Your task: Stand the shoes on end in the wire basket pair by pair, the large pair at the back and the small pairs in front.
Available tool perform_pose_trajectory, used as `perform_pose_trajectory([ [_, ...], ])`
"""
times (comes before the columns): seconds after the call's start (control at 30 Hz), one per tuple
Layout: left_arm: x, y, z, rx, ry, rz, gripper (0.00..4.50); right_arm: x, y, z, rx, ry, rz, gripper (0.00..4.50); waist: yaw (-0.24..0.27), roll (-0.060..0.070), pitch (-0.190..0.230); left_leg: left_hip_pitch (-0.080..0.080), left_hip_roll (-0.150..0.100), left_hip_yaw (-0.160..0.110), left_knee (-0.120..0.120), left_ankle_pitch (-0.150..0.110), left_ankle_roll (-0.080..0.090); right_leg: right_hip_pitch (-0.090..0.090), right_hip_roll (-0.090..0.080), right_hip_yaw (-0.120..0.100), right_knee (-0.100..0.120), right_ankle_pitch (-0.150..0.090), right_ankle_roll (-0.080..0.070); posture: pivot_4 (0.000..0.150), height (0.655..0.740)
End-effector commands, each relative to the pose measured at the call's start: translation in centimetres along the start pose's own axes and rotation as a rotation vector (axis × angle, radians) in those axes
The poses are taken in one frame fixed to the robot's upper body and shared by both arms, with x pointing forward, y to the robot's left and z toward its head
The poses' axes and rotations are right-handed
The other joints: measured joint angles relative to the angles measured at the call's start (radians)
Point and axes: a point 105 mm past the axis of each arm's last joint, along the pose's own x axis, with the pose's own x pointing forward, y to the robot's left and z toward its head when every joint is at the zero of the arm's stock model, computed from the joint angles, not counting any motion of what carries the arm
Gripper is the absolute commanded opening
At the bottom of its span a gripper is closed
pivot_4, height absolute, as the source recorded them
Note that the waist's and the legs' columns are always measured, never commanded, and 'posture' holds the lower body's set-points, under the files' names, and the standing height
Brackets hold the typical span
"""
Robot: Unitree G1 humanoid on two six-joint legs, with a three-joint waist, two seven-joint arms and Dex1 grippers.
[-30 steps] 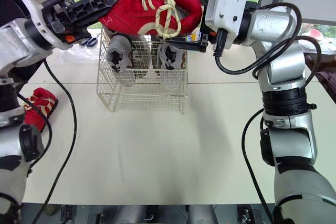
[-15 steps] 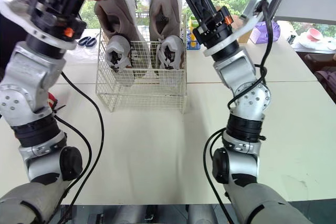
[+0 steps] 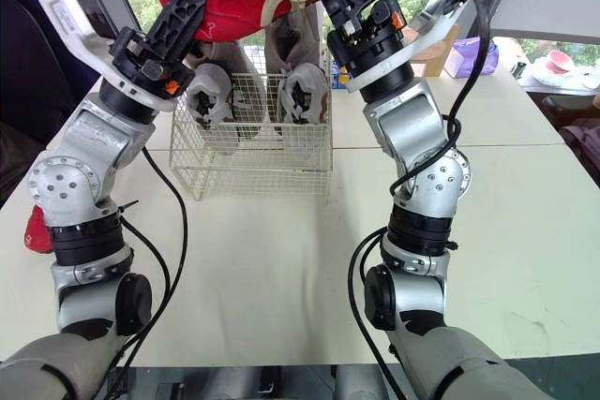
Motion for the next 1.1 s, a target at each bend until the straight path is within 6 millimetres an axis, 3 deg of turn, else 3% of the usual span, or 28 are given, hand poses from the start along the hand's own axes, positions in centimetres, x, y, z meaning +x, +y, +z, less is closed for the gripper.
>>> perform_pose_trajectory([
  [0.03, 0.0, -0.2, 0.3, 0.027, -0.008, 0.002, 0.21, 0.8, 2.3, 0.2, -0.022, -0.003, 0.095, 3.14, 0.001, 0.0, 0.0, 0.0, 0.0, 0.0, 0.0, 0.0, 0.0, 0.0, 0.0, 0.0, 0.0, 0.0, 0.0, 0.15, 0.74],
  [0.17, -0.1, -0.3, -0.1, 0.036, 0.012, 0.002, 0.21, 0.9, 2.3, 0.1, -0.026, 0.007, 0.101, 1.37, 0.002, 0.0, 0.0, 0.0, 0.0, 0.0, 0.0, 0.0, 0.0, 0.0, 0.0, 0.0, 0.0, 0.0, 0.0, 0.15, 0.74],
  [0.23, -0.1, -0.6, -0.4, 0.021, 0.031, -0.014, 1.26, 0.9, 2.3, 0.2, -0.024, 0.006, 0.102, 0.9, 0.002, 0.0, 0.0, 0.0, 0.0, 0.0, 0.0, 0.0, 0.0, 0.0, 0.0, 0.0, 0.0, 0.0, 0.0, 0.15, 0.74],
  [0.43, -1.2, -0.8, -1.5, 0.076, 0.096, 0.038, 4.28, 1.0, 2.8, 1.4, 0.002, -0.03, 0.132, 0.88, 0.001, 0.0, 0.0, 0.0, 0.0, 0.0, 0.0, 0.0, 0.0, 0.0, 0.0, 0.0, 0.0, 0.0, 0.0, 0.15, 0.74],
  [0.47, -1.7, -0.7, -1.7, 0.1, 0.118, 0.069, 4.46, 1.1, 2.9, 1.9, 0.008, -0.046, 0.136, 0.88, 0.0, 0.0, 0.0, 0.0, 0.0, 0.0, 0.0, 0.0, 0.0, 0.0, 0.0, 0.0, 0.0, 0.0, 0.0, 0.15, 0.74],
  [0.67, -5.1, -2.0, -3.7, 0.173, 0.238, 0.186, 4.46, 0.4, 2.7, 5.1, -0.135, 0.009, 0.156, 0.88, 0.006, 0.0, 0.001, 0.0, 0.001, 0.0, 0.0, 0.0, 0.0, 0.0, 0.0, 0.0, -0.001, 0.0, 0.0, 0.15, 0.74],
  [0.8, -7.2, -2.5, -4.6, 0.257, 0.328, 0.295, 4.46, -0.6, 1.7, 6.4, -0.39, 0.241, 0.181, 0.88, 0.006, 0.0, 0.001, 0.0, 0.0, 0.001, 0.0, -0.001, 0.001, 0.002, -0.002, 0.001, -0.002, -0.002, -0.004, 0.15, 0.74],
  [0.97, -10.3, -1.5, -5.6, 0.293, 0.387, 0.452, 4.46, -2.3, -1.0, 6.0, -0.617, 0.568, 0.172, 0.88, -0.003, 0.0, 0.001, 0.001, 0.002, 0.003, -0.001, -0.002, 0.002, 0.001, -0.001, 0.002, -0.003, -0.002, -0.004, 0.15, 0.74],
  [1.1, -11.5, -1.2, -5.7, 0.301, 0.397, 0.504, 4.46, -2.9, -2.6, 5.1, -0.683, 0.701, 0.192, 0.88, 0.001, 0.0, 0.001, 0.002, 0.004, 0.005, -0.001, -0.002, 0.003, 0.0, 0.0, 0.002, -0.002, -0.003, -0.006, 0.15, 0.74],
])
